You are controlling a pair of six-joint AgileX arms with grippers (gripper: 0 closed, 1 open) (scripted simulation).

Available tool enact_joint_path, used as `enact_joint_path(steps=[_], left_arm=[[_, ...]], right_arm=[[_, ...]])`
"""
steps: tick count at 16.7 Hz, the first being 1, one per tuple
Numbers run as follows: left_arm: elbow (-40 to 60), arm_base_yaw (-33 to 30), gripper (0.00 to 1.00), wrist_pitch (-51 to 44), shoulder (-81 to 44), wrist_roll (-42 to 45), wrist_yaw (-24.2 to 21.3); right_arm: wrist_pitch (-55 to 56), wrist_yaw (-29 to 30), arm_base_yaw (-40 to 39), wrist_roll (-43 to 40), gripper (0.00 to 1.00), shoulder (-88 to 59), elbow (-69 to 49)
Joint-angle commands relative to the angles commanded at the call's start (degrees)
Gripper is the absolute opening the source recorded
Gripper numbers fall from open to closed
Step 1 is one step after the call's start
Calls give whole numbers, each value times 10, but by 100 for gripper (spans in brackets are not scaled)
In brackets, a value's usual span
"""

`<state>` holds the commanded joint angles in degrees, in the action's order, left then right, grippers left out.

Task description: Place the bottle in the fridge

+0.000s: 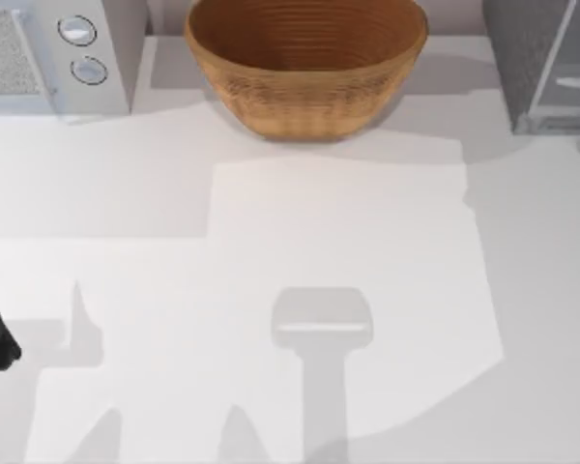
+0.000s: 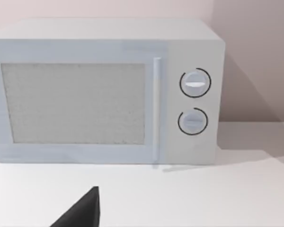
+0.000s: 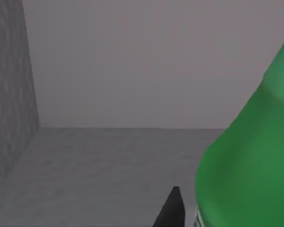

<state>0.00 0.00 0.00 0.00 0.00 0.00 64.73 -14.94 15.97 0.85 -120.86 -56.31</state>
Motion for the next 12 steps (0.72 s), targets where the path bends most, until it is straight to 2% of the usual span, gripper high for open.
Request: enact_joint_path(steps=[6,12], left_arm=[[0,0,100,0,0,0,0],[0,0,100,0,0,0,0]], right_arm=[[-6,1,-5,1,1,-6,-6],[-72,16,-17,1,1,-87,-153]])
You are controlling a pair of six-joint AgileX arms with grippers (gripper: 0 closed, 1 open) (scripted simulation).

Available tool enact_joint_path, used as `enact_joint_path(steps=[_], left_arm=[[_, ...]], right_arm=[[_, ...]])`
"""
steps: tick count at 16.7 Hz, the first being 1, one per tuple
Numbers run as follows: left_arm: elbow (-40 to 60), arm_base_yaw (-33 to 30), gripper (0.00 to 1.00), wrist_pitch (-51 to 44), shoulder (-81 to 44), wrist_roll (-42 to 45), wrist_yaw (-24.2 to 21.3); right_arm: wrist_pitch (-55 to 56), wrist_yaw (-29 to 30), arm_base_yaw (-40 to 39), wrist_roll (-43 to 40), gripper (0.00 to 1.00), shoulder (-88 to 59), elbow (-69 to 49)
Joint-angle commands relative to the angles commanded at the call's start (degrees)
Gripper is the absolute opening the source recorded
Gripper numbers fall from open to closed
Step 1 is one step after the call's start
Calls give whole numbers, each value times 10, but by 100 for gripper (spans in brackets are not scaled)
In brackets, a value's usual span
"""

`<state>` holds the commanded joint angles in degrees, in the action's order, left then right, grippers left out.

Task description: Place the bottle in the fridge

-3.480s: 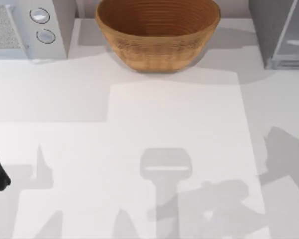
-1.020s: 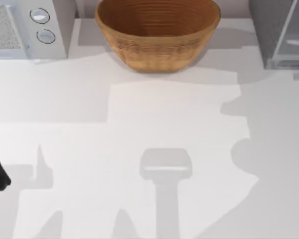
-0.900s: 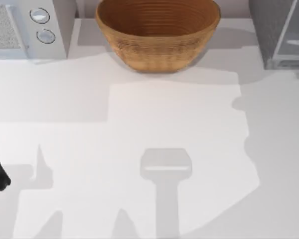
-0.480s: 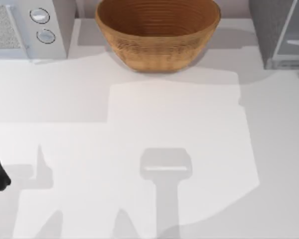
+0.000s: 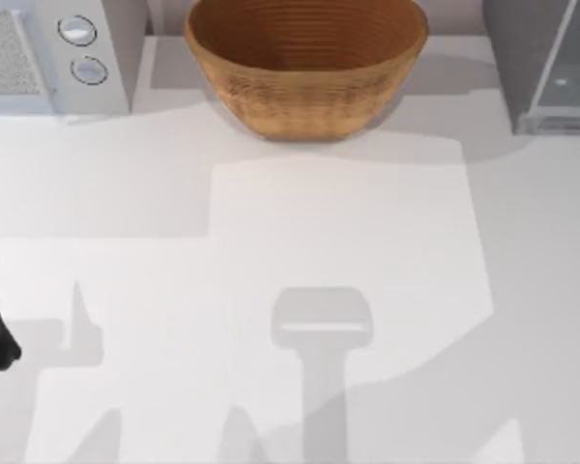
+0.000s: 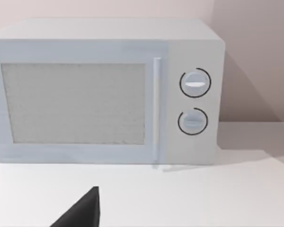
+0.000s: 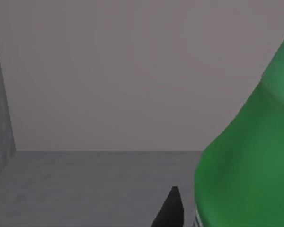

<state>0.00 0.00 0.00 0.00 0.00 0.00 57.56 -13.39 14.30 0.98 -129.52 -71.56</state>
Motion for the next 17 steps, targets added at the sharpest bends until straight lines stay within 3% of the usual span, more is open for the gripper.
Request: enact_joint_path(steps=[5,10,17], left_arm=[[0,0,100,0,0,0,0],[0,0,100,0,0,0,0],[0,0,100,0,0,0,0]], right_arm=[[-61,13,-13,-2,1,-59,-124],[-69,15,-15,-2,1,-66,-135],[-69,15,-15,-2,53,-66,-135]])
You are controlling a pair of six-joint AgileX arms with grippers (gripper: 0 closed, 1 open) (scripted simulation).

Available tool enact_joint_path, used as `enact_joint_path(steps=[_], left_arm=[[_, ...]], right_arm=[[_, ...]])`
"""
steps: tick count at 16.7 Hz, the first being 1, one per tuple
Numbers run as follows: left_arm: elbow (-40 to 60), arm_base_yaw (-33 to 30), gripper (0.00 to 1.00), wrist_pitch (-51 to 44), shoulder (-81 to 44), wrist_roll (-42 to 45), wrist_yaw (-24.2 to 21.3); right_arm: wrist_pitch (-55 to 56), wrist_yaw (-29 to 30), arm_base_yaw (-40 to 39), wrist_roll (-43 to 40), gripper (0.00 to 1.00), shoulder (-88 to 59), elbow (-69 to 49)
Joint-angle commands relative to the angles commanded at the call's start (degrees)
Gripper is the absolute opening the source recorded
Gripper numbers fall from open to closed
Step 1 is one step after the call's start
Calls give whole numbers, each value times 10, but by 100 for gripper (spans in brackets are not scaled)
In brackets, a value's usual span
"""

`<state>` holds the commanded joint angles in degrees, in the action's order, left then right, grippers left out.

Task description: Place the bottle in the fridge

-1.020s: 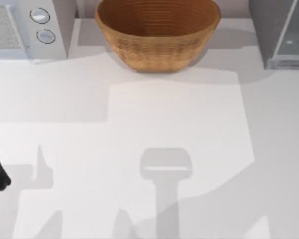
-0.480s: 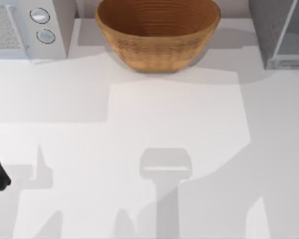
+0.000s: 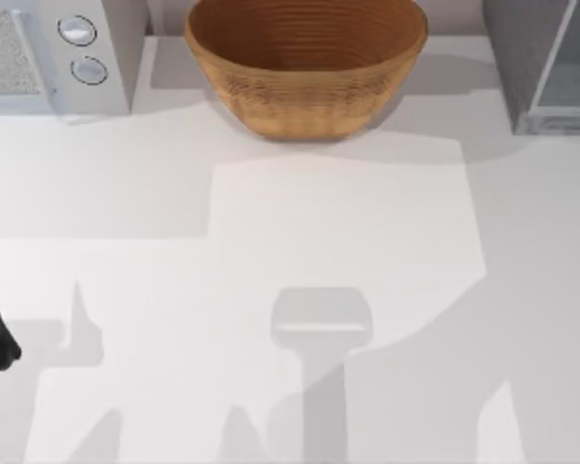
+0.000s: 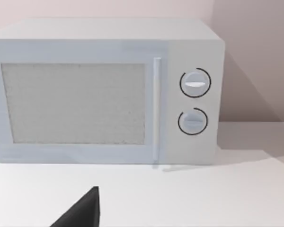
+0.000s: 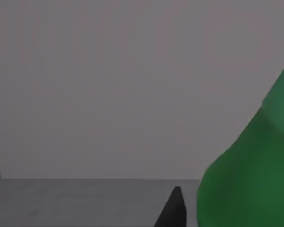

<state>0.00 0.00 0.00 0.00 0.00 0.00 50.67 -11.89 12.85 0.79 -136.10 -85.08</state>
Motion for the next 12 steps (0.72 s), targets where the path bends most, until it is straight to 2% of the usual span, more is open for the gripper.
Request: enact_joint_path(steps=[6,12], left_arm=[[0,0,100,0,0,0,0],[0,0,100,0,0,0,0]], right_arm=[[0,0,0,0,98,0,0],[0,0,0,0,100,0,0]])
